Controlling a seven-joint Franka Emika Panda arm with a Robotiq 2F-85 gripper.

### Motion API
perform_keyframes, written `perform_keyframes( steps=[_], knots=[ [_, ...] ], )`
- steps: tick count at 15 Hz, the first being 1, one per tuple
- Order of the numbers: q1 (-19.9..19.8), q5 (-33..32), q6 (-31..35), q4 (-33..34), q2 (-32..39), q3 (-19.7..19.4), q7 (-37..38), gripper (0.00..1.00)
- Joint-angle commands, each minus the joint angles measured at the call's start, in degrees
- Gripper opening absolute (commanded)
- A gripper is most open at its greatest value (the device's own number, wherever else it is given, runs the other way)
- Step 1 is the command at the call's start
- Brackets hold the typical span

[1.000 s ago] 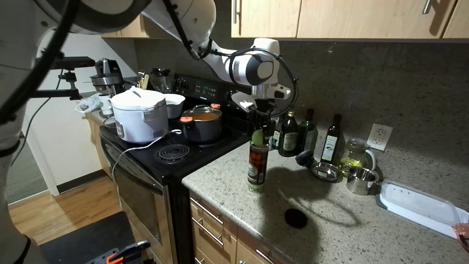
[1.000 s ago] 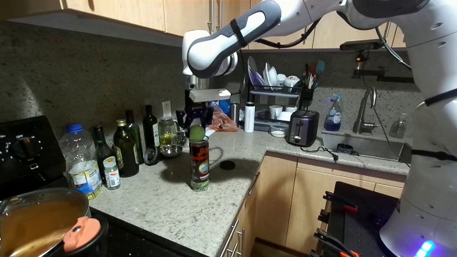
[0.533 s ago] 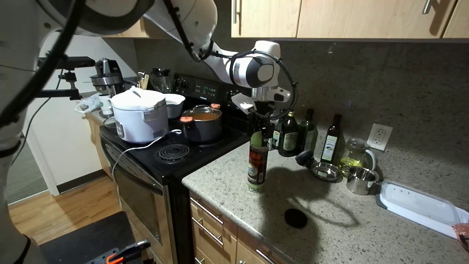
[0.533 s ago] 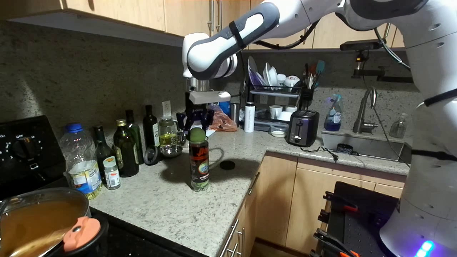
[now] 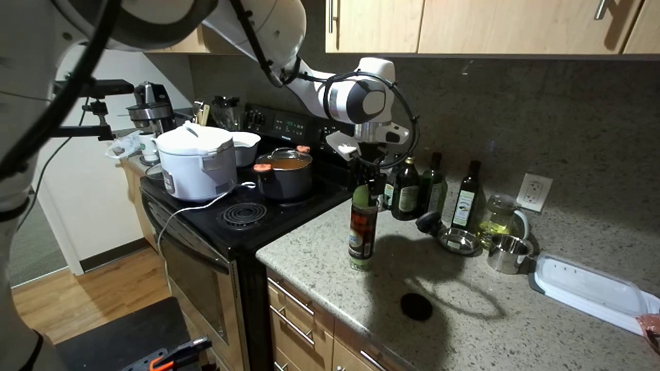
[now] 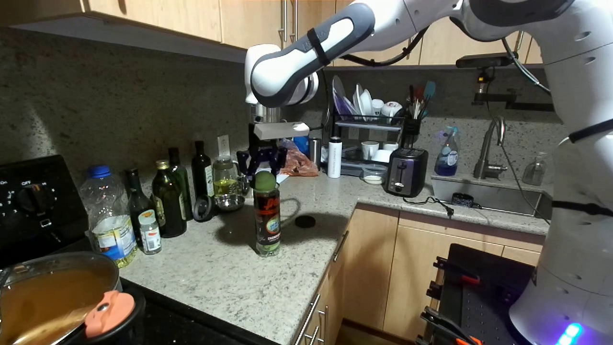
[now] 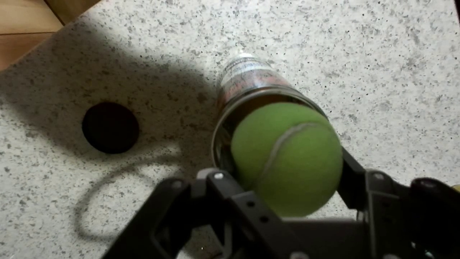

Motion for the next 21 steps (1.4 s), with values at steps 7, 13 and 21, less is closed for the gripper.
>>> perform_keyframes(
  steps=[7, 13, 21],
  knots=[
    [-0.23, 0.75, -1.71, 0.64, -0.54, 0.09, -1.0, 0.71],
    [-0.06, 0.32, -1.65, 0.42, -0.93, -0.08, -0.63, 0.71],
    [0.04, -0.1, -1.21, -0.37, -2.16, -0.32, -0.32, 0.71]
  ],
)
